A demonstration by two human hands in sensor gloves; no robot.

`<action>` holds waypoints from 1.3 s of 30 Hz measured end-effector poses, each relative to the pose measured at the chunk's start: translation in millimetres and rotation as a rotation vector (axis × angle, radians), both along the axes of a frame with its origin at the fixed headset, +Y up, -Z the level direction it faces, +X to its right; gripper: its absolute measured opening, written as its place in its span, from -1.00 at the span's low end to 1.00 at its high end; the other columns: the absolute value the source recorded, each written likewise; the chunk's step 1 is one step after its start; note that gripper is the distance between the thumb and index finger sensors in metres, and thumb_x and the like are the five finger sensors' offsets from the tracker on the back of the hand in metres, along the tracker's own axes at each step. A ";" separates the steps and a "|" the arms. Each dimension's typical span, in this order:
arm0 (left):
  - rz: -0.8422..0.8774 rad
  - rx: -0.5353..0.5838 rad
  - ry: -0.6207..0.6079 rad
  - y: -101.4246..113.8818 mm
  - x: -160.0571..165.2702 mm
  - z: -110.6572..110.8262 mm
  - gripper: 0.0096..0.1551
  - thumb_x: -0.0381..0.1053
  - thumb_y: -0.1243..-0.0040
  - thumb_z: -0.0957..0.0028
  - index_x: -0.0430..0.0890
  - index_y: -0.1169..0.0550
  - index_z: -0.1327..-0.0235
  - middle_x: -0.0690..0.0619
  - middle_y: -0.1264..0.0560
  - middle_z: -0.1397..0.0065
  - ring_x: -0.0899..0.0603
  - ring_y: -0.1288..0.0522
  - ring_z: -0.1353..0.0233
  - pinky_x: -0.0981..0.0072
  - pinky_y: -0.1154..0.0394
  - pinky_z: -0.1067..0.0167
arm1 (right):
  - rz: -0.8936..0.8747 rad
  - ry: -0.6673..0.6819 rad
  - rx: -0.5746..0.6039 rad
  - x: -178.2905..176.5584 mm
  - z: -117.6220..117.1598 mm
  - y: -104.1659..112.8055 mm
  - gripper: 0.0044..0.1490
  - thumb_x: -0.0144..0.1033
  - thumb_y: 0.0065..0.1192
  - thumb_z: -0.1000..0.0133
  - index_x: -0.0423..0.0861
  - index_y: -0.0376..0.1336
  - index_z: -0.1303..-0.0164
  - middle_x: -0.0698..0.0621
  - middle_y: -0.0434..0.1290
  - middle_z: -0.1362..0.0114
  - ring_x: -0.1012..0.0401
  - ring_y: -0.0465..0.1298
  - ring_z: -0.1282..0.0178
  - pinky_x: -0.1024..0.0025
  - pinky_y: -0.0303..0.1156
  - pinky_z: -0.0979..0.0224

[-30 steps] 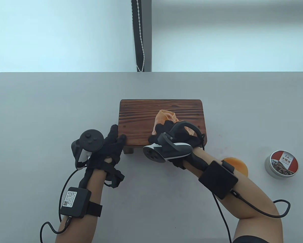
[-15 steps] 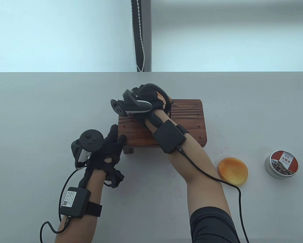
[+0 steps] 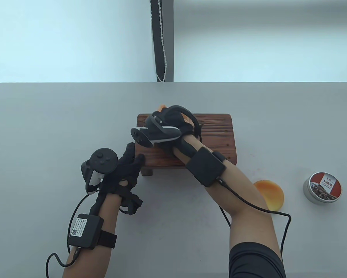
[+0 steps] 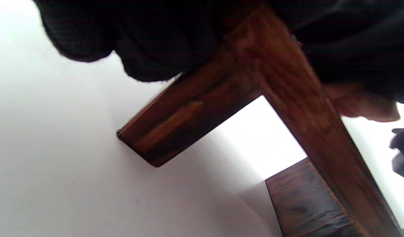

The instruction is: Dip and apply wood wax on stool

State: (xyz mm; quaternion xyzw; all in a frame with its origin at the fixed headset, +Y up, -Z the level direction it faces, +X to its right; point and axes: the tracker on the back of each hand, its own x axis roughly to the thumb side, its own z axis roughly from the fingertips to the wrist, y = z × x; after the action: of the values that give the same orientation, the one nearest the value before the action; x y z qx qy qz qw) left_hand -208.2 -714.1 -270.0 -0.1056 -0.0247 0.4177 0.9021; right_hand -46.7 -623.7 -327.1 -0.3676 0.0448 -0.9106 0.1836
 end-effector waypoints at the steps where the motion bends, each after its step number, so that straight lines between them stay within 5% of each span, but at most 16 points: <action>1: -0.002 0.002 0.001 -0.1 0.1 0.3 0.01 0.21 -0.05 -0.28 -0.45 -0.14 -0.72 -0.35 -0.61 -0.12 -0.30 -0.68 0.01 -0.49 -0.53 -0.16 | 0.000 0.019 0.008 8.0 16.3 -0.6 -0.46 -0.35 0.54 -0.12 0.08 0.42 -0.33 -0.37 0.59 -0.46 -0.36 0.67 -0.03 -0.27 0.66 0.19; 6: -0.006 0.005 0.004 -0.1 0.1 0.4 0.01 0.21 -0.05 -0.28 -0.45 -0.14 -0.72 -0.35 -0.61 -0.12 -0.30 -0.68 0.01 -0.50 -0.53 -0.16 | -0.020 0.101 -0.009 38.5 73.2 -0.3 -0.47 -0.34 0.55 -0.11 0.09 0.42 -0.32 -0.36 0.59 -0.47 -0.36 0.67 -0.04 -0.27 0.66 0.19; 11: -0.009 0.007 0.005 -0.3 -0.1 0.5 0.01 0.20 -0.05 -0.29 -0.46 -0.14 -0.71 -0.35 -0.61 -0.12 -0.30 -0.67 0.01 -0.50 -0.53 -0.16 | -0.007 0.105 0.027 39.0 84.5 -2.0 -0.47 -0.34 0.55 -0.11 0.09 0.43 -0.32 -0.36 0.60 -0.46 -0.36 0.67 -0.03 -0.27 0.66 0.19; 16: -0.012 0.014 0.004 -0.3 0.2 0.3 0.01 0.20 -0.04 -0.29 -0.49 -0.16 -0.70 -0.36 -0.61 -0.12 -0.30 -0.67 0.01 -0.50 -0.52 -0.16 | -0.031 0.082 0.021 21.4 62.2 -2.6 -0.47 -0.35 0.55 -0.11 0.09 0.43 -0.31 -0.36 0.60 -0.46 -0.36 0.67 -0.03 -0.28 0.65 0.19; 31: -0.014 0.016 0.005 -0.6 0.6 0.5 0.00 0.18 -0.03 -0.29 -0.52 -0.18 -0.68 -0.36 -0.61 -0.12 -0.30 -0.67 0.01 -0.51 -0.52 -0.17 | -0.008 -0.132 0.042 -62.8 -73.7 -5.7 -0.47 -0.36 0.53 -0.12 0.11 0.41 -0.32 -0.36 0.58 -0.49 -0.37 0.66 -0.05 -0.29 0.65 0.18; 39: 0.003 0.022 0.010 -1.7 0.9 1.3 -0.01 0.17 -0.03 -0.29 -0.52 -0.18 -0.68 -0.37 -0.61 -0.12 -0.31 -0.67 0.01 -0.52 -0.52 -0.16 | -0.031 -0.059 0.055 -54.4 -60.0 -8.1 -0.46 -0.37 0.52 -0.12 0.13 0.40 -0.32 -0.38 0.57 -0.49 -0.38 0.66 -0.04 -0.28 0.65 0.19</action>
State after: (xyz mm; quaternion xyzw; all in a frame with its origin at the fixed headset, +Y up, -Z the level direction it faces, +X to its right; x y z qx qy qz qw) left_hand -207.4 -715.8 -268.7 -0.0935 -0.0251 0.4193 0.9027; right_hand -101.1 -631.8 -387.1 -0.3348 0.0700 -0.9221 0.1809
